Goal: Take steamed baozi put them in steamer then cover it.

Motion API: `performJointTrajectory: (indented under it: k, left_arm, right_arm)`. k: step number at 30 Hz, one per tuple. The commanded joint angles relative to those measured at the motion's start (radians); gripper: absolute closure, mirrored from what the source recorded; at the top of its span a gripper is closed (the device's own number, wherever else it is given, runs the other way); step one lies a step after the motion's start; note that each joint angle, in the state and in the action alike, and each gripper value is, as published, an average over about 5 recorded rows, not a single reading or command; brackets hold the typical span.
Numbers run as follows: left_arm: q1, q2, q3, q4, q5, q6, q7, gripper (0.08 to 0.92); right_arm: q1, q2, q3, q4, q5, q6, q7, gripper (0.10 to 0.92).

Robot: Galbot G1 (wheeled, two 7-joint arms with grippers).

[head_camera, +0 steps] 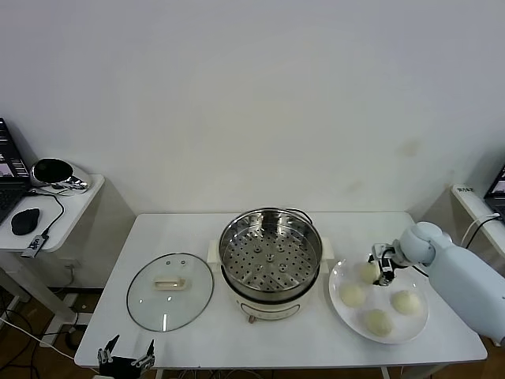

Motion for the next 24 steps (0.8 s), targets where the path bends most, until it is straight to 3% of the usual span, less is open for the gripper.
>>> performJointTrajectory:
  k: [1, 14, 24]
  left_arm:
    - [0.001, 0.000, 0.001, 0.001, 0.001, 0.000, -0.001, 0.177]
    - [-0.012, -0.009, 0.023, 0.010, 0.010, 0.000, -0.013, 0.177]
    - [-0.014, -0.001, 0.018, 0.000, 0.009, 0.002, -0.021, 0.177]
  right_arm:
    - [0.010, -0.004, 0.006, 0.003, 0.020, -0.001, 0.002, 0.408]
    - [0.357, -0.100, -0.221, 0.117, 0.260, -0.033, -0.042, 0.465]
    - [0.726, 0.090, -0.481, 0.066, 0.417, -0.042, -0.101, 0.465]
